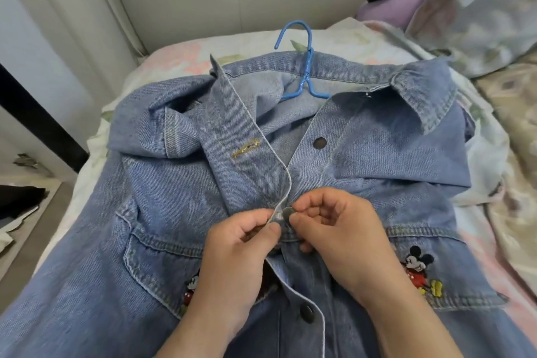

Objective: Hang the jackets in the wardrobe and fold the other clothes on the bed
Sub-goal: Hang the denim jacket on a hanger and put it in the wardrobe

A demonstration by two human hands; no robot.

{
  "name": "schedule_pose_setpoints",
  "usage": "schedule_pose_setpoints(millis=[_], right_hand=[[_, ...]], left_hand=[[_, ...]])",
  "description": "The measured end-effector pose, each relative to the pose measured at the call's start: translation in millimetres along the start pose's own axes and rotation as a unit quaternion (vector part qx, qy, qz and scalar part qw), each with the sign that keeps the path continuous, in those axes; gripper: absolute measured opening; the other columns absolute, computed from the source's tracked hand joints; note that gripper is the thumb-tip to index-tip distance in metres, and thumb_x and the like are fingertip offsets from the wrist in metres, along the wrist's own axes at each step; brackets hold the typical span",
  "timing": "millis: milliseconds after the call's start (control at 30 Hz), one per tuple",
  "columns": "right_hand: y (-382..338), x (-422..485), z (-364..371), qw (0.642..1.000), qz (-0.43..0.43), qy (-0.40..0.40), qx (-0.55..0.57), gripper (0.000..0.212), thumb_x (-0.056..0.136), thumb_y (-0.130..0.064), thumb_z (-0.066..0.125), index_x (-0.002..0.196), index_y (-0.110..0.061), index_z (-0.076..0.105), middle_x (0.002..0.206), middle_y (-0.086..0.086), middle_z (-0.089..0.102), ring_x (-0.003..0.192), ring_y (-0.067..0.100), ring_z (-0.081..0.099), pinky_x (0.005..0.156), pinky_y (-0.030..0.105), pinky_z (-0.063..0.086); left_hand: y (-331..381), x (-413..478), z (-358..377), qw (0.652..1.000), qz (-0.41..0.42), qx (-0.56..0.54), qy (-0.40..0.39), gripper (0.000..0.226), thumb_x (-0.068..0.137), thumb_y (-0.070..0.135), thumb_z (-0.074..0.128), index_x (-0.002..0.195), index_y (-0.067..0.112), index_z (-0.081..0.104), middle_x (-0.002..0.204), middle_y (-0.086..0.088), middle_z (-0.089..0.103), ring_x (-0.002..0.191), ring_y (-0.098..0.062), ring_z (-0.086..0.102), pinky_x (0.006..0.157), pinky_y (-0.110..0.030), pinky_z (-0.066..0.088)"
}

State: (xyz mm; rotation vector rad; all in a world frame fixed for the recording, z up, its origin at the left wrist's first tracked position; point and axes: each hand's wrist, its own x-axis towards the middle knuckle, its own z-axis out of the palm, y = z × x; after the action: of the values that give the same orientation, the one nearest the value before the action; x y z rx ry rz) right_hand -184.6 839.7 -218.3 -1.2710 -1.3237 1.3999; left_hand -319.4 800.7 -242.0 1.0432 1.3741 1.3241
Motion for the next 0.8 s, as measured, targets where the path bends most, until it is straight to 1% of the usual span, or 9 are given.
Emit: schedule_pose_setpoints(millis=[100,167,200,300,533,600,667,733,800], right_hand=[[0,1,-2,1.000,-0.001,-0.010,0.002,0.023,0.082,0.005,0.072,0.072,-0.016,0.070,0.062,-0.001,0.066,0.054,0.009,0.057,0.049,0.019,0.049],[0,1,-3,1.000,-0.003,-0.022,-0.005,0.027,0.083,0.006,0.071,0.069,-0.017,0.071,0.063,-0.001,0.067,0.054,0.008,0.058,0.050,0.018,0.048],[1,1,-3,1.000,-0.003,-0.029,-0.012,0.030,0.083,0.007,0.070,0.068,-0.019,0.072,0.062,0.000,0.067,0.054,0.008,0.058,0.050,0.018,0.048],[2,1,-2,0.999,-0.011,-0.042,-0.030,0.034,0.084,0.008,0.067,0.070,-0.022,0.073,0.061,0.001,0.067,0.054,0.007,0.058,0.052,0.018,0.047],[4,0,-3,0.999,-0.020,-0.030,-0.025,0.027,0.086,0.005,0.067,0.071,-0.017,0.072,0.060,0.002,0.066,0.054,0.009,0.058,0.054,0.021,0.049],[1,-1,-3,1.000,-0.023,-0.017,-0.009,0.018,0.085,-0.012,0.070,0.068,-0.017,0.073,0.059,0.002,0.065,0.056,0.010,0.060,0.054,0.024,0.050],[-1,-2,-3,0.999,-0.023,-0.006,-0.027,0.018,0.081,-0.030,0.075,0.067,-0.018,0.072,0.059,0.005,0.067,0.055,0.013,0.061,0.055,0.033,0.052],[-1,-2,-3,0.998,-0.020,0.013,-0.064,0.018,0.081,-0.025,0.077,0.067,-0.015,0.071,0.060,0.007,0.068,0.054,0.014,0.061,0.058,0.037,0.053],[0,-1,-2,0.997,-0.015,0.024,-0.077,0.020,0.085,-0.014,0.073,0.065,-0.013,0.069,0.058,0.006,0.068,0.052,0.013,0.061,0.057,0.032,0.053]], left_hand=[[1,0,0,0.998,-0.041,-0.044,0.019,0.019,0.076,0.023,0.063,0.087,0.023,0.079,0.081,-0.011,0.075,0.081,-0.030,0.070,0.076,-0.038,0.056],[4,3,1,0.995,-0.069,-0.067,0.016,0.016,0.083,0.017,0.063,0.084,0.020,0.079,0.071,-0.008,0.071,0.064,-0.022,0.065,0.060,-0.028,0.054],[5,4,1,0.996,-0.071,-0.054,0.012,0.021,0.088,0.010,0.061,0.081,0.021,0.078,0.065,-0.006,0.069,0.058,-0.017,0.062,0.053,-0.023,0.050],[9,9,2,0.997,-0.076,-0.020,-0.001,0.035,0.088,-0.003,0.060,0.074,0.025,0.075,0.061,-0.007,0.068,0.050,-0.012,0.061,0.045,-0.019,0.046],[15,15,1,0.994,-0.092,0.028,-0.047,0.029,0.084,0.000,0.067,0.066,0.023,0.071,0.057,-0.006,0.065,0.047,-0.012,0.059,0.043,-0.021,0.046],[15,15,2,0.994,-0.077,0.069,-0.036,0.025,0.080,0.003,0.073,0.067,0.024,0.070,0.052,-0.001,0.061,0.045,-0.010,0.056,0.043,-0.023,0.046],[15,14,6,0.991,-0.042,0.124,-0.010,0.021,0.078,0.009,0.077,0.070,0.026,0.069,0.052,0.000,0.063,0.045,-0.007,0.055,0.044,-0.022,0.046],[14,11,10,0.987,-0.003,0.162,0.011,0.018,0.077,0.012,0.077,0.073,0.027,0.069,0.055,0.002,0.066,0.046,-0.004,0.056,0.046,-0.017,0.044],[12,8,12,0.983,0.019,0.181,0.024,0.019,0.078,0.009,0.076,0.070,0.024,0.068,0.057,0.003,0.067,0.048,-0.002,0.057,0.047,-0.014,0.044]])
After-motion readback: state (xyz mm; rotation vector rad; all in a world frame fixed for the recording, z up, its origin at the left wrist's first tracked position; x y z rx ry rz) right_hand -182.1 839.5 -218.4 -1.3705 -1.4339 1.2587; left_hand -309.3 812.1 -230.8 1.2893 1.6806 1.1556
